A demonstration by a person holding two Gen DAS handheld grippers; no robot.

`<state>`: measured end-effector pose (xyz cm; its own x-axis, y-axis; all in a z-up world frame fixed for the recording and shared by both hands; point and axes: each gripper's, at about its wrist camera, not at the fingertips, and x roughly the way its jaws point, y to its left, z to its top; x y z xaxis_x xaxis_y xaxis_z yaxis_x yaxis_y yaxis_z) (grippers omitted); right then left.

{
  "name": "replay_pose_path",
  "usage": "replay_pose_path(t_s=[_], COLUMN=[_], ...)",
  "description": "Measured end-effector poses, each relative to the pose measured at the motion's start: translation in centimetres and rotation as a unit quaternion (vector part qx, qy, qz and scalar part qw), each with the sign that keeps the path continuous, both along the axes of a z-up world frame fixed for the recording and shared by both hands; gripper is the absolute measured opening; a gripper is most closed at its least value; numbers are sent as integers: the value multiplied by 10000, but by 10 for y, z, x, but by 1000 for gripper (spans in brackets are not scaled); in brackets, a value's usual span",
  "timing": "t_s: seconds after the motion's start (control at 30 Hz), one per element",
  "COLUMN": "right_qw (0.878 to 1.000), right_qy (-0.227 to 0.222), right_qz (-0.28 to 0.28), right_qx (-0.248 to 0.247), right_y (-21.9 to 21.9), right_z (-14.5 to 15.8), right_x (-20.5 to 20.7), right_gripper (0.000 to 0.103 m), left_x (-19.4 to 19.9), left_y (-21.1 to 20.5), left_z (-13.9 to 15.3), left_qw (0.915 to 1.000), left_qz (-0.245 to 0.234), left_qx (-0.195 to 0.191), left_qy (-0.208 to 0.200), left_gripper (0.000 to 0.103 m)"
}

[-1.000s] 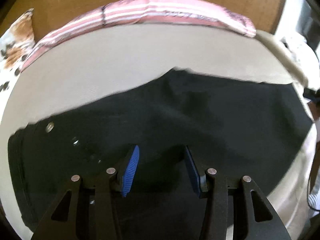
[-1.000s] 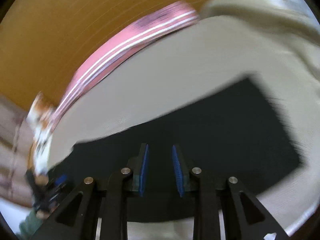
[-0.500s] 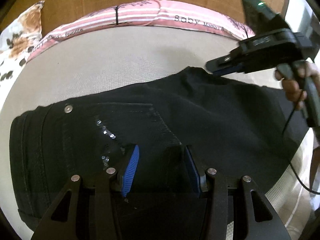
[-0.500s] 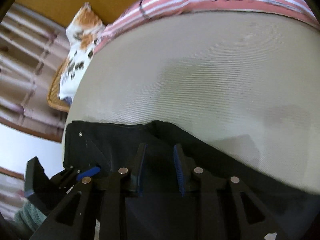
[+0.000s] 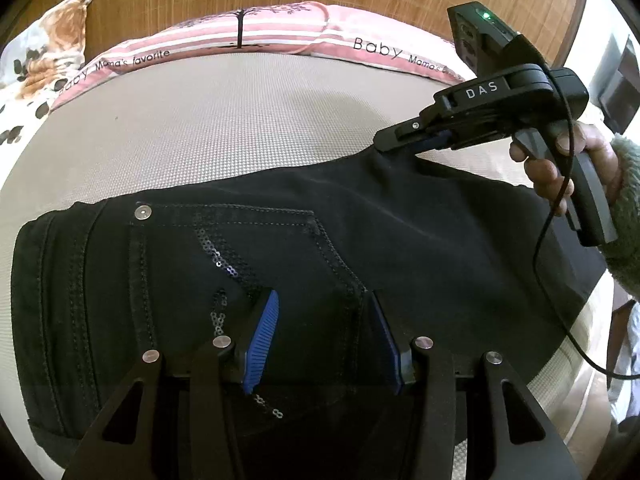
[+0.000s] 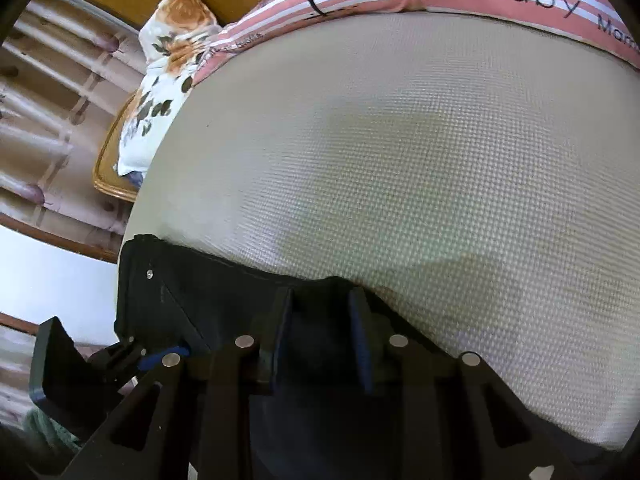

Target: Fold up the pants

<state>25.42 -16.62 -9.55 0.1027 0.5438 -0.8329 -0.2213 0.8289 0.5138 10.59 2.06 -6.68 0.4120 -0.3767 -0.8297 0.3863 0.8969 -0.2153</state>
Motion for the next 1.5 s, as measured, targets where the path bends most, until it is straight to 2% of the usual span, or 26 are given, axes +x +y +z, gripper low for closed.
replay_pose_path(t_s=[0.03, 0.17, 0.37, 0.5, 0.63, 0.77, 0.87, 0.93, 1.07, 1.13, 1.2, 1.23, 1.33, 1.43, 1.5], right_qw=[10000, 9993, 9967, 9954, 9948, 9915, 9915, 9923, 9913, 9884, 9855, 9846, 9828, 9810, 9783], right_qy=[-14, -354, -535, -656, -782, -1075, -1044, -903, -579, -589, -670, -712, -723, -798, -915], right_qz=[51, 98, 42, 23, -291, -587, -645, -713, -1008, -1213, -1346, -1405, -1539, -1626, -1808], right_qx=[47, -75, -615, -705, -591, -438, -440, -459, -620, -700, -785, -762, -717, -692, -443], right_y=[2, 6, 16, 18, 12, -11, -29, -40, -61, -73, -80, -83, -87, -89, -102], right_z=[1, 12, -7, -5, 13, 48, 59, 55, 25, 13, 6, 5, 4, 13, 29], right_x=[0, 0, 2, -2, -5, -23, -48, -63, -84, -86, -85, -84, -81, -85, -100], right_gripper=[15, 11, 9, 10, 26, 27, 27, 27, 26, 26, 19, 14, 14, 21, 22], left_x=[0, 1, -1, -3, -1, -10, -16, -18, -17, -16, -17, -18, -19, -17, -17], left_y=[0, 1, 5, 6, 4, 0, -8, -16, -34, -37, -36, -35, -35, -35, -36], left_z=[1, 2, -1, -4, 0, 18, 27, 25, 10, 2, -6, -6, -6, -8, -5], left_qw=[10000, 10000, 10000, 9998, 9998, 9991, 9989, 9987, 9982, 9978, 9972, 9967, 9965, 9968, 9968], left_qz=[1, 38, 28, -52, 34, 9, -163, -271, -438, -465, -459, -464, -418, -296, -192], left_qx=[-1, -20, 8, 102, 192, 292, 195, 213, 332, 441, 566, 610, 675, 716, 751], left_qy=[4, 9, -51, -151, -61, -312, -401, -386, -237, -160, -182, -252, -252, -202, -192], left_gripper=[48, 48, 48, 48, 48, 48, 49, 49, 50, 49, 49, 49, 49, 50, 50])
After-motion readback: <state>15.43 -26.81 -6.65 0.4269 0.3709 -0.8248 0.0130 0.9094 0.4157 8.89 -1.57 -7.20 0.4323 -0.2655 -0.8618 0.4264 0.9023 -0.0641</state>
